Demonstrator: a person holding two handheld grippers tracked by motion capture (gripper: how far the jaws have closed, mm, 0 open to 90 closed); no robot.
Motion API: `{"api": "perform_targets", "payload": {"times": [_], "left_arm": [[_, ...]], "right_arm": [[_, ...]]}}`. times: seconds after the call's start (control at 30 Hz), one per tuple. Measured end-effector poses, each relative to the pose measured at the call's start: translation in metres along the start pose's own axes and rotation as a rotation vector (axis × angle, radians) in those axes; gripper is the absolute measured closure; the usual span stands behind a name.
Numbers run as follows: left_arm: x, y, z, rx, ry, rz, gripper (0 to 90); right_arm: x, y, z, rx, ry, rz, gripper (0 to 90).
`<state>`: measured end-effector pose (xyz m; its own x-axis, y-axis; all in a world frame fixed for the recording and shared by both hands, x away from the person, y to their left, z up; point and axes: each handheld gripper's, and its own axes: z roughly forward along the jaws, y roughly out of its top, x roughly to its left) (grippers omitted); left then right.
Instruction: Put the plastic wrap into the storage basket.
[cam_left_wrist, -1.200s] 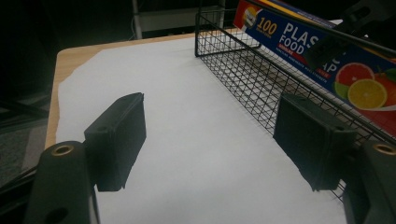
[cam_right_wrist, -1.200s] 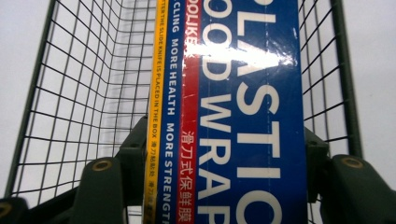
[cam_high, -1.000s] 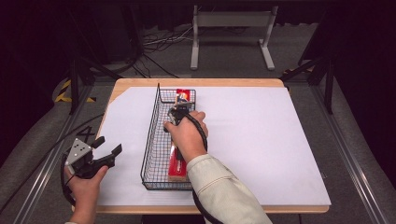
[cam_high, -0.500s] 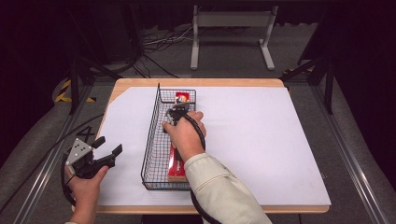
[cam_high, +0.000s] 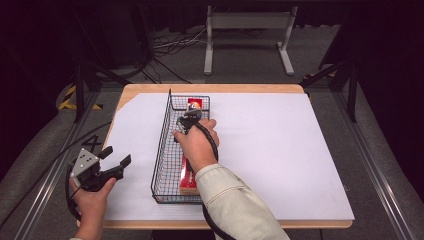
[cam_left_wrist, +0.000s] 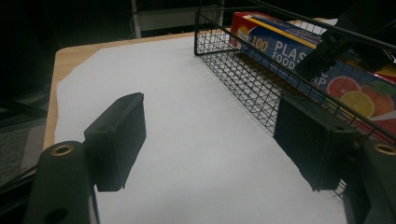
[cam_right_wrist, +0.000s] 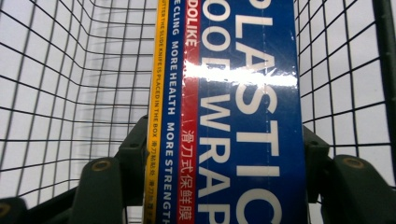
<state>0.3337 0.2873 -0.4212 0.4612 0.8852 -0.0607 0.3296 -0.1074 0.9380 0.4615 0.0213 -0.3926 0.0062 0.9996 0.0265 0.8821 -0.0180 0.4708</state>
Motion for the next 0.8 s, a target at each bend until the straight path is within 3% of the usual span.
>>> {"api": "perform_targets", "payload": {"times": [0.3,0.4,0.47,0.77,0.8], "left_arm": [[0.000,0.000,0.000,-0.002,-0.001,0.003,25.5],[0.000,0.000,0.000,-0.001,-0.001,0.002,25.5],[0.000,0.000,0.000,-0.002,-0.001,0.001,25.5],[-0.001,0.001,0.001,0.000,-0.007,-0.001,25.5],[-0.001,0.001,0.001,0.002,-0.006,0.000,25.4]], "right_arm": [[0.001,0.000,0.003,-0.001,-0.019,-0.014,38.7],[0.001,0.000,0.002,0.000,-0.009,-0.018,38.2],[0.001,0.001,0.000,-0.038,-0.002,-0.026,35.0],[-0.006,0.007,-0.016,-0.076,0.040,-0.025,32.1],[-0.008,0.008,-0.023,-0.099,0.068,-0.038,30.4]]}}
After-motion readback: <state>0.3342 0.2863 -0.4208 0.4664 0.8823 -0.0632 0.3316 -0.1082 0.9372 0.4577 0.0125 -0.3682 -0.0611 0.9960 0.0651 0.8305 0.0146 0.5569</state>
